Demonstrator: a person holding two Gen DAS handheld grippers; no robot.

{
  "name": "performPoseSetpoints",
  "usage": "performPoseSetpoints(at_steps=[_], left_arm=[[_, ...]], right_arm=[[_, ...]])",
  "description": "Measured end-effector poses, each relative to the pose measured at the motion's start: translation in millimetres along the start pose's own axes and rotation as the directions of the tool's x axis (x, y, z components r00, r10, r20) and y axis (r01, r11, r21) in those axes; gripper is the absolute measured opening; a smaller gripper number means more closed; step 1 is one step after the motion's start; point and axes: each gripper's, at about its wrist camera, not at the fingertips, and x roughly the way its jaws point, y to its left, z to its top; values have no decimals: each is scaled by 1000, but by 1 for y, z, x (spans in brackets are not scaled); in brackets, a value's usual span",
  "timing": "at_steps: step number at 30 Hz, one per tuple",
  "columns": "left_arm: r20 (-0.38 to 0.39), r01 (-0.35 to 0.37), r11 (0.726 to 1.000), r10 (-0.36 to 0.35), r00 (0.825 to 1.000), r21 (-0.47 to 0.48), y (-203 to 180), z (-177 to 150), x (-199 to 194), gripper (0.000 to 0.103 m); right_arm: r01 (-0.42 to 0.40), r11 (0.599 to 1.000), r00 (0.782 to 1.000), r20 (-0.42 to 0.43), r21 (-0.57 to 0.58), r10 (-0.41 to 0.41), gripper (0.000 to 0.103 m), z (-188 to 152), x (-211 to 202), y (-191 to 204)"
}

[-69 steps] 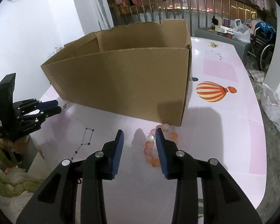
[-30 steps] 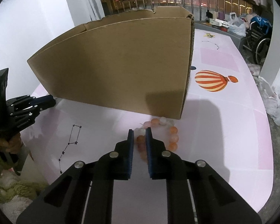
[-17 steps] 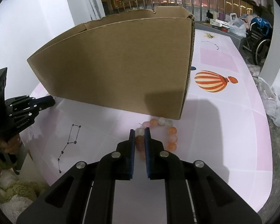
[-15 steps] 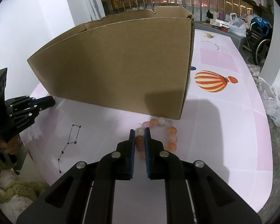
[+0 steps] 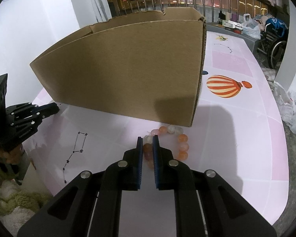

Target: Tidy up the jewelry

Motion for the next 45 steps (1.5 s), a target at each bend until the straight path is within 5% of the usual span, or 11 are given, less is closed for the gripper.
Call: performPoseSetpoints(at_steps=[19, 23, 26, 38, 45], left_arm=[[0, 1, 1000, -1, 1000, -7, 3, 1, -9, 0], [-3, 2, 1000, -2, 1000, -18, 5, 2, -12, 20], [-14, 2, 999, -3, 1000, -38, 7, 3, -8, 24], [-58, -15, 994, 8, 998, -109, 5, 11, 5, 23], [-63, -26, 992, 18, 998, -125, 1, 11, 6, 8]], right_arm=[[-23, 1000, 999, 24, 10, 23, 10, 4, -8, 0], [-32, 999, 999, 22, 19, 32, 10, 4, -7, -1], [-37, 999, 999, 19, 23, 36, 10, 4, -5, -2], [-43, 998, 999, 26, 47, 42, 10, 2, 1, -6], [-50, 997, 998, 28, 54, 48, 10, 1, 1, -7]])
